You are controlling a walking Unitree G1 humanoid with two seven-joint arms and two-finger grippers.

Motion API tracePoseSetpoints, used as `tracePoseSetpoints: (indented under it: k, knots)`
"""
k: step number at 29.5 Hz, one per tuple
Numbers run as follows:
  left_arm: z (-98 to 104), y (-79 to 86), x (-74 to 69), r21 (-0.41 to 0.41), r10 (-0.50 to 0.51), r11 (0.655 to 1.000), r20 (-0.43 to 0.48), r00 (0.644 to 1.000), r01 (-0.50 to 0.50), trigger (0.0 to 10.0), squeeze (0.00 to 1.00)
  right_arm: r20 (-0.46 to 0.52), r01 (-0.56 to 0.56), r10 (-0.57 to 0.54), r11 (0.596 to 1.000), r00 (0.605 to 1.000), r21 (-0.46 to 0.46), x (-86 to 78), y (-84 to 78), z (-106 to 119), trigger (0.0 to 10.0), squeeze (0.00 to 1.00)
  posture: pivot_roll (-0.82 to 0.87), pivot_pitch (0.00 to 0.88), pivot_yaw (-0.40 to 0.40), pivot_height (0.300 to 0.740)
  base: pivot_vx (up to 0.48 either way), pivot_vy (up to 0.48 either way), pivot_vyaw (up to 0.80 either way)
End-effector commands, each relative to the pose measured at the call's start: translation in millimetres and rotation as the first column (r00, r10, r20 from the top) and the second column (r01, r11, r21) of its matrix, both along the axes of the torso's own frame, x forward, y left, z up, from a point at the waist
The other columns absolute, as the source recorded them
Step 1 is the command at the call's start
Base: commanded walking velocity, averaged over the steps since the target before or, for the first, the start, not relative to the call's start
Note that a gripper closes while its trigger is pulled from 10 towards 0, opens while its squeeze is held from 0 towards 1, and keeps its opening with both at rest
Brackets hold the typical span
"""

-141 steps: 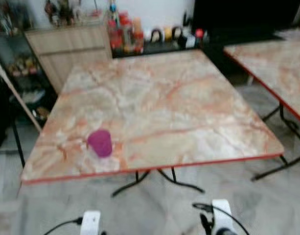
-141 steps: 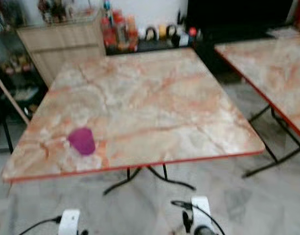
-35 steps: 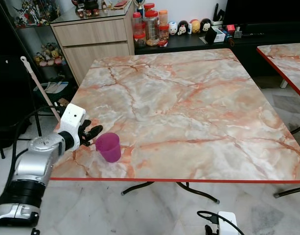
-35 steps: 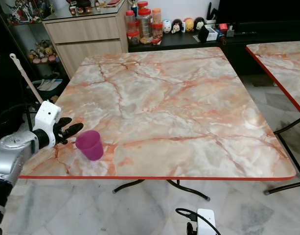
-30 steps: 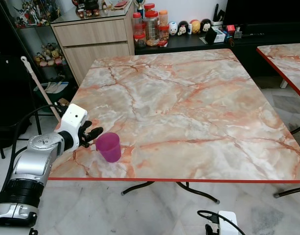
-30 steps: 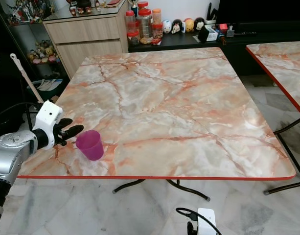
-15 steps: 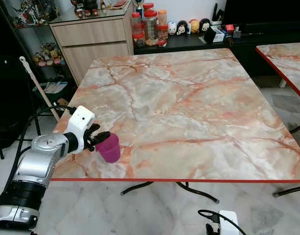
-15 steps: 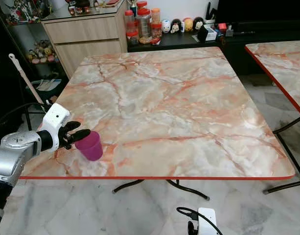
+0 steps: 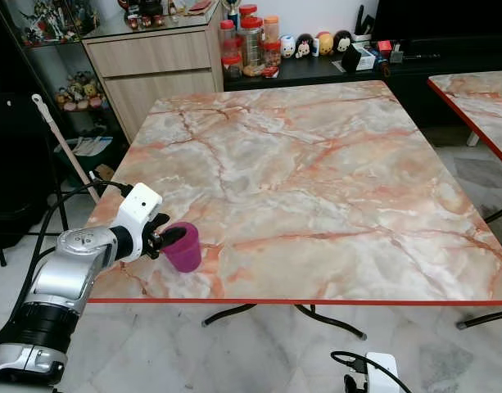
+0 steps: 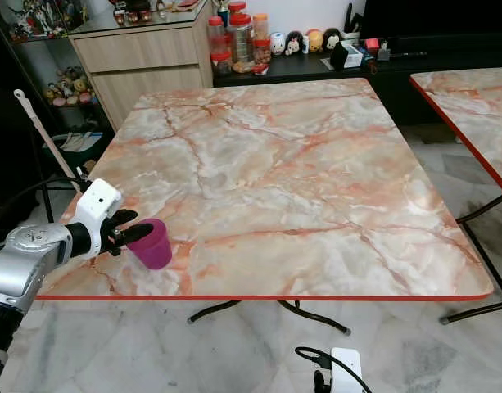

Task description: Setting the table

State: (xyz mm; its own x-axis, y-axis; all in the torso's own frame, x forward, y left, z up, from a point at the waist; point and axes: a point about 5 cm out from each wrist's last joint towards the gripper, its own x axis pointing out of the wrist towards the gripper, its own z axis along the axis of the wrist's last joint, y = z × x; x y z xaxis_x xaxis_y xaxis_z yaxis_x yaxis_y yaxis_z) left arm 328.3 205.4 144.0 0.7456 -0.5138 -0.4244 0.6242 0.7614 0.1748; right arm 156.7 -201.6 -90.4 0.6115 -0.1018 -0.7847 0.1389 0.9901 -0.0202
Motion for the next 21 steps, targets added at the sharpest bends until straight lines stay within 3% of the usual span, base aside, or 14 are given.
tracePoseSetpoints:
  k: [1, 21]
  knots:
    - [4.5, 0.4, 3.0, 0.015, -0.004, 1.0, 0.009, 1.0, 0.004, 10.0, 0.0, -0.001, 0.009, -0.009, 1.0, 1.0, 0.009, 0.5, 2.2, -0.3, 10.0, 0.0, -0.03, 0.0, 0.085, 0.74, 0.0, 0.0, 0.0]
    - [-1.7, 1.7, 7.6, 0.067, 0.008, 0.998, -0.006, 1.0, -0.007, 10.0, 0.0, 0.002, 0.012, -0.012, 1.0, 1.0, 0.014, 1.6, 3.5, 0.0, 10.0, 0.0, -0.03, 0.0, 0.09, 0.74, 0.0, 0.0, 0.0]
